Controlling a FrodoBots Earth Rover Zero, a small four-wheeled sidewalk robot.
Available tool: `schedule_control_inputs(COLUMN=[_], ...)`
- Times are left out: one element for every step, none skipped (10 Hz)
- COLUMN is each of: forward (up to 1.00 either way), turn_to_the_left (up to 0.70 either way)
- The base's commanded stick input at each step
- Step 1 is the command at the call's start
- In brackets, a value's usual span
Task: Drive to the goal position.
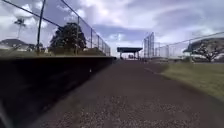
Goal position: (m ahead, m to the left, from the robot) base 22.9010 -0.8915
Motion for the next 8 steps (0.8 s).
schedule_control_inputs(forward=[0.70, 0.70, 0.70, 0.70, 0.70, 0.70, 0.70, 0.70], turn_to_the_left=[-0.22, -0.05, 0.00, 0.00, 0.00, 0.00, 0.00, 0.00])
